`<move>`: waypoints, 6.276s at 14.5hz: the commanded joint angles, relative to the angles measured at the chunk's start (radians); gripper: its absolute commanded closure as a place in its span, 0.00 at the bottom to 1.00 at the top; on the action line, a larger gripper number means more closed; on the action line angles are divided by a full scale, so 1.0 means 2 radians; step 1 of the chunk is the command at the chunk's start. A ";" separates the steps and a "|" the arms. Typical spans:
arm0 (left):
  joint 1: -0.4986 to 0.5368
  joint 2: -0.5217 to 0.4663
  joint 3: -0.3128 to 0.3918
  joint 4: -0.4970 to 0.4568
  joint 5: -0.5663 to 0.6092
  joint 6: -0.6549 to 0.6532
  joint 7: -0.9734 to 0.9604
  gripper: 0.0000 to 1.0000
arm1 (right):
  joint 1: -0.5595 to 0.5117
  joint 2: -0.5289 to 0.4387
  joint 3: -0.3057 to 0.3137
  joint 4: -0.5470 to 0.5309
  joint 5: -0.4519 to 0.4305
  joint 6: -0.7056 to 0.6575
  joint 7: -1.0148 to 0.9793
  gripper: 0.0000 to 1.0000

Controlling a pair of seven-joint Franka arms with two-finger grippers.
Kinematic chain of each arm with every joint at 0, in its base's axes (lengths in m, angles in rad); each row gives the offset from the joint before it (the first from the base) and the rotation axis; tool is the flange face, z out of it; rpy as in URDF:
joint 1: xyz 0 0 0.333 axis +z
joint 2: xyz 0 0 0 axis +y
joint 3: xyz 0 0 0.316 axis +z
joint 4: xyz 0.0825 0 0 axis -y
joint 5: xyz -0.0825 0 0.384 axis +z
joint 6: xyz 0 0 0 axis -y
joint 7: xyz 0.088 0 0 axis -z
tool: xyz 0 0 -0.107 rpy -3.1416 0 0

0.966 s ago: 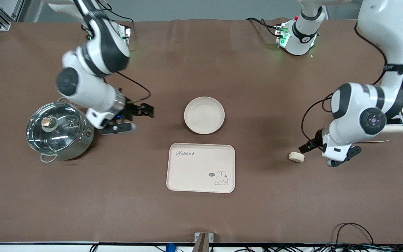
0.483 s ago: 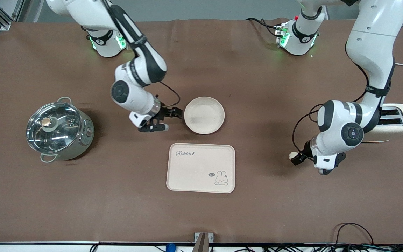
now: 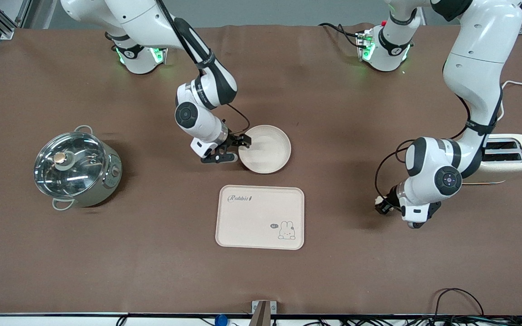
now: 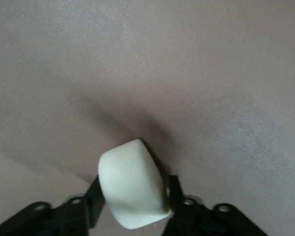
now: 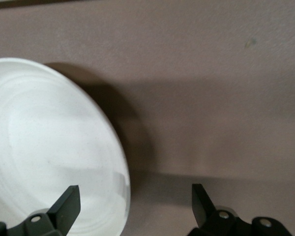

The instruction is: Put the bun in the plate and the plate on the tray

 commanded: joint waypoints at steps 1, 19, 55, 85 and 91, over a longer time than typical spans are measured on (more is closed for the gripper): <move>-0.007 0.001 0.001 0.010 0.009 0.000 -0.011 0.74 | 0.008 -0.014 -0.005 -0.014 0.018 0.008 0.000 0.00; -0.334 0.008 -0.007 0.051 0.002 -0.021 -0.331 0.53 | 0.010 -0.013 -0.005 -0.014 0.018 0.010 0.000 1.00; 0.024 -0.380 0.005 0.095 0.001 -0.443 0.410 0.00 | -0.134 0.196 -0.007 0.353 -0.073 -0.104 0.023 1.00; 0.023 -0.369 0.003 0.095 -0.018 -0.441 0.406 0.00 | -0.134 0.080 -0.085 0.339 -0.031 -0.262 0.036 0.00; 0.022 -0.369 0.003 0.095 -0.018 -0.441 0.406 0.00 | -0.155 -0.053 -0.165 0.339 -0.120 -0.461 -0.024 0.00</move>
